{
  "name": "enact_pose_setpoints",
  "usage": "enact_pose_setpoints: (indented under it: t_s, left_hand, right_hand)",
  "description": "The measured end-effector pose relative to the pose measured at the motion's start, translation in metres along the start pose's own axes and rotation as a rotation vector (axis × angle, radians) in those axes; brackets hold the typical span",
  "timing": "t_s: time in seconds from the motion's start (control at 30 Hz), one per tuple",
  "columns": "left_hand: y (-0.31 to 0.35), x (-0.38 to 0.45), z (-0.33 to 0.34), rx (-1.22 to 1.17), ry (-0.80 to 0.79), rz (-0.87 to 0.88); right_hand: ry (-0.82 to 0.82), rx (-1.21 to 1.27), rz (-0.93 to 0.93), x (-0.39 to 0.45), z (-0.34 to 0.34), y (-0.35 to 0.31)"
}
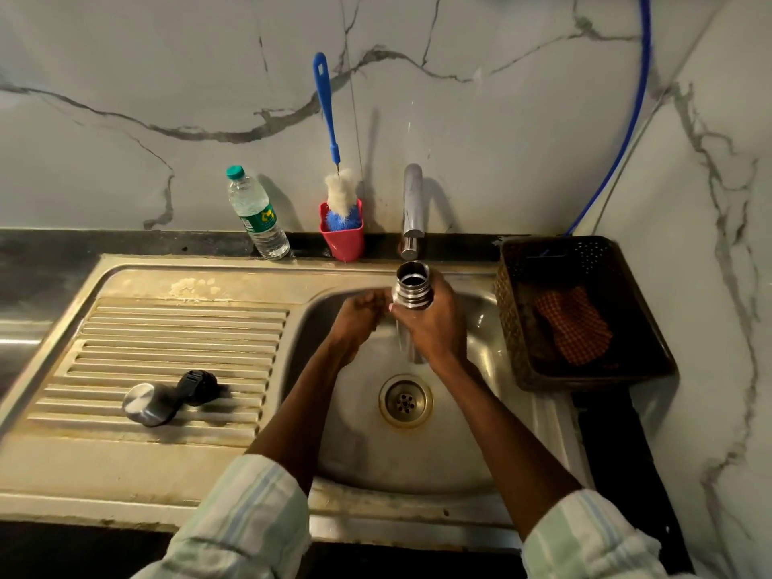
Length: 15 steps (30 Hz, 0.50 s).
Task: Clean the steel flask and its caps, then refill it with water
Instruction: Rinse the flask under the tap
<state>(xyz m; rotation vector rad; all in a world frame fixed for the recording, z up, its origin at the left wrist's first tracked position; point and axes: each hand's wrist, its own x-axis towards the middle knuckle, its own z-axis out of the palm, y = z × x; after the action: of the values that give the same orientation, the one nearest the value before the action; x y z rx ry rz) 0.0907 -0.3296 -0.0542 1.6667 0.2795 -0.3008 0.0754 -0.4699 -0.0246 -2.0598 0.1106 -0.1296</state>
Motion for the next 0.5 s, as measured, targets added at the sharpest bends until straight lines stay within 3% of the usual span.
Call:
enact_pose_setpoints:
  t_s: [0.13, 0.27, 0.4, 0.5]
  left_hand:
    - [-0.019, -0.016, -0.002, 0.0, 0.01, -0.037]
    - [-0.013, -0.027, 0.001, 0.045, -0.004, 0.005]
    - [-0.008, -0.028, 0.007, 0.1, -0.047, 0.043]
    - [-0.008, -0.032, 0.008, 0.139, -0.062, 0.04]
  right_hand:
    - [-0.067, -0.071, 0.044, -0.006, 0.001, 0.002]
    - [0.055, -0.017, -0.017, -0.016, -0.004, 0.001]
    - [-0.014, -0.112, 0.043, -0.02, -0.003, 0.003]
    - [0.08, -0.053, -0.044, -0.027, -0.005, 0.001]
